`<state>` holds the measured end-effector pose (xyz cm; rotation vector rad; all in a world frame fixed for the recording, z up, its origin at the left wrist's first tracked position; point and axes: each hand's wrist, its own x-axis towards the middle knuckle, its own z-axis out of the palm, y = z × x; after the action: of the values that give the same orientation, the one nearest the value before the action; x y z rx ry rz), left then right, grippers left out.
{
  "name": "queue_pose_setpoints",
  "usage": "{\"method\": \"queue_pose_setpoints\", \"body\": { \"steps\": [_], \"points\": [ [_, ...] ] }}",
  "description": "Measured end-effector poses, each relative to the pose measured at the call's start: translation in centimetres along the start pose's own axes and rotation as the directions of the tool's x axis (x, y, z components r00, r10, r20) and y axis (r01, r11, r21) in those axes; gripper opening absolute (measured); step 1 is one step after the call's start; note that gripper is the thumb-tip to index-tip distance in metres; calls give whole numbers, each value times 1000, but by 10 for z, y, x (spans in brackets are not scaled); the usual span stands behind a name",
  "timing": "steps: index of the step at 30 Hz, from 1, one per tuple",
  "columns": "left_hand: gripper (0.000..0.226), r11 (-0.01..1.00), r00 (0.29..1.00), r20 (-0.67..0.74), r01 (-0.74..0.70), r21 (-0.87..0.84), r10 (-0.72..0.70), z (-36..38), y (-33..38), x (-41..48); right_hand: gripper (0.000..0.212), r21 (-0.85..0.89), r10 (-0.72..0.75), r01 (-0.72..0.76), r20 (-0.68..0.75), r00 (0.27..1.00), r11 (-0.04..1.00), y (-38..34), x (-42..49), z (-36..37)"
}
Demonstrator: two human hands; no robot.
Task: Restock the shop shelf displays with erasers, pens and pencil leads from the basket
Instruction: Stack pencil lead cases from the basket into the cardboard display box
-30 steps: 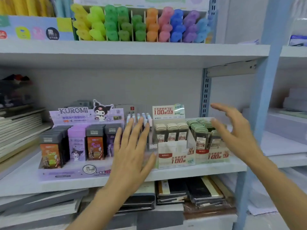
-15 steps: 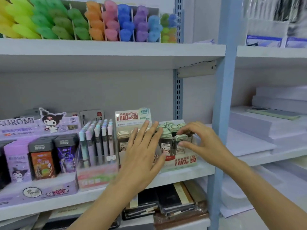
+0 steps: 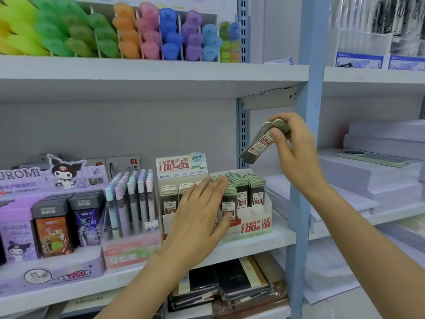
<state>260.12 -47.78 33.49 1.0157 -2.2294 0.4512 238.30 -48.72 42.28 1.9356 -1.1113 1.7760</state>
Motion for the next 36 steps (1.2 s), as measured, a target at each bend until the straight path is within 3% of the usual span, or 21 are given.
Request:
{"method": "queue_pose_setpoints", "body": {
  "steps": [10,15,22,30,36],
  "points": [
    [67,1000,1000,4,3,-1,-3,-1,-2,-1,20,-82,35,-11,294,955,997,22,17,26],
    [68,1000,1000,0,-1,-22,1,0,-2,-1,21,74,108,-121,165,980,990,25,20,20],
    [68,1000,1000,-18,5,-10,-5,-1,-1,-1,19,-15,122,-124,324,938,992,34,20,29],
    [68,1000,1000,-14,8,-18,-9,1,-2,0,23,-130,202,-156,558,805,979,42,12,39],
    [71,1000,1000,3,15,21,-15,3,-2,0,43,-139,282,-250,617,735,958,40,-2,39]
  ]
}}
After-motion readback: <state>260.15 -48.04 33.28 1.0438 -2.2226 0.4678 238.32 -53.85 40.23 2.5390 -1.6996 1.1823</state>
